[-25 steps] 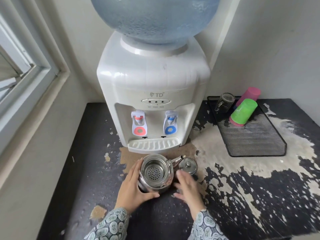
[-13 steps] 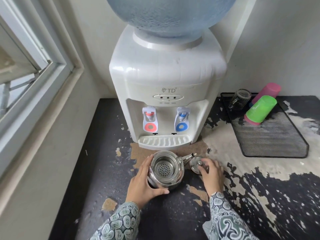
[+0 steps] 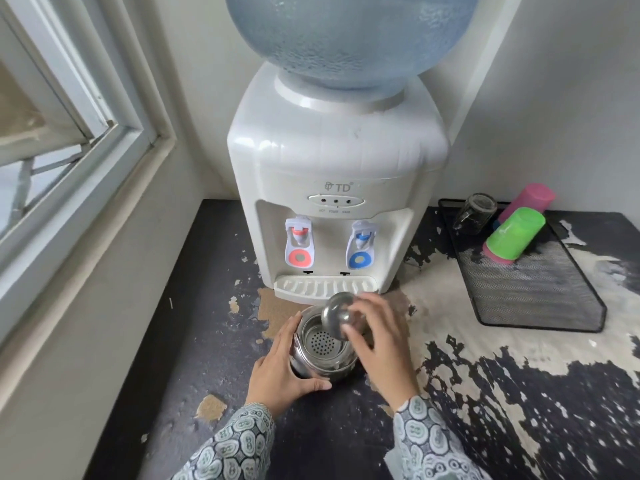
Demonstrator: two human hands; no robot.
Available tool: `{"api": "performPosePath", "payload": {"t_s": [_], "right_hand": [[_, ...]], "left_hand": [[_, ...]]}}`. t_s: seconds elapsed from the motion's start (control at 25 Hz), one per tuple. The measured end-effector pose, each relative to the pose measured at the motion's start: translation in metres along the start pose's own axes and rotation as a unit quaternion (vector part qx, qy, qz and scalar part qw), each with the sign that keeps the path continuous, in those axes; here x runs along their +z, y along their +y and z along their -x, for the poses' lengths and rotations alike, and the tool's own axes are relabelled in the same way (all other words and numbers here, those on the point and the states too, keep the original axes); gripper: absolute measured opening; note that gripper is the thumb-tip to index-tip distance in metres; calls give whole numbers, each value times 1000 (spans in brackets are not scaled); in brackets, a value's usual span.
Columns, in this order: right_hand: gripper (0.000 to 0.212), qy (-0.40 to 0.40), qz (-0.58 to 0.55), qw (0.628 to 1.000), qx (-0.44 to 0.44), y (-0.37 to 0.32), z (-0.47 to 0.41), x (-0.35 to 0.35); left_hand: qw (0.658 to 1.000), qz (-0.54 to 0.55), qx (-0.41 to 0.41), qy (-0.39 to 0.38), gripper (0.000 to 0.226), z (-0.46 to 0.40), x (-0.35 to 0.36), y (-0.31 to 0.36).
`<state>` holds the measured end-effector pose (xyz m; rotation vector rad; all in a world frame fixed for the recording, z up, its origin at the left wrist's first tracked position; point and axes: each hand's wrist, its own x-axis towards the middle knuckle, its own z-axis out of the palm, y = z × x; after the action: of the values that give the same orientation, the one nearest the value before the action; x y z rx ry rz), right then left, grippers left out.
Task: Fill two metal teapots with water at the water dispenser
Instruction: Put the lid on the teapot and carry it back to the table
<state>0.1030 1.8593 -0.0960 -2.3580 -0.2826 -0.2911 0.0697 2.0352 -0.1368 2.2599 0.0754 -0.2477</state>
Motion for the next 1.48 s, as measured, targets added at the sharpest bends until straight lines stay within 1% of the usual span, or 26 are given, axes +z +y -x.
{"api": "performPosePath", "payload": {"t_s": [0.04, 0.08, 0.2, 0.32, 0.48, 0.56, 0.68, 0.8, 0.92, 1.0, 1.16, 1.28, 1.4, 1.48], "right_hand": [[29, -43, 32, 998, -23, -5, -1, 6], [27, -68, 59, 995, -38, -8, -2, 11], [26, -95, 141, 984, -61, -6, 1, 22], [27, -135, 170, 976, -31, -3, 3, 26], [27, -157, 193, 968, -8, -9, -2, 27], [38, -187, 185, 965, 6, -11, -1, 24], [56, -249, 198, 948, 17, -15, 1, 21], [61, -253, 215, 943, 20, -26, -4, 20], [58, -253, 234, 938, 23, -36, -15, 16], [53, -261, 242, 934, 31, -43, -21, 14], [36, -246, 286, 926, 26, -58, -27, 14], [31, -267, 302, 915, 26, -63, -35, 15], [39, -295, 286, 912, 15, -57, -38, 12], [50, -292, 242, 925, 11, -41, -29, 7]], "left_hand": [[1000, 3, -4, -2, 121, 1, -1, 1], [1000, 6, -8, -3, 122, 1, -1, 2], [1000, 9, -12, -1, 122, 3, -2, 4], [1000, 8, -15, -2, 122, 3, -2, 6], [1000, -16, -13, -4, 121, 1, -1, 4], [999, -47, 0, -12, 120, -1, -1, 3], [996, -80, 7, -23, 115, -4, -2, 1], [996, -83, 2, -19, 110, -5, -1, -1], [997, -74, -4, -10, 113, -5, 0, -2], [997, -70, -7, -9, 115, -5, 1, -3], [998, -55, -10, -12, 114, -5, -1, -2], [998, -59, -14, -21, 114, -6, -2, -1], [997, -65, -10, -29, 113, -5, -5, 0], [996, -83, -3, -33, 109, -7, -10, 3]]}}
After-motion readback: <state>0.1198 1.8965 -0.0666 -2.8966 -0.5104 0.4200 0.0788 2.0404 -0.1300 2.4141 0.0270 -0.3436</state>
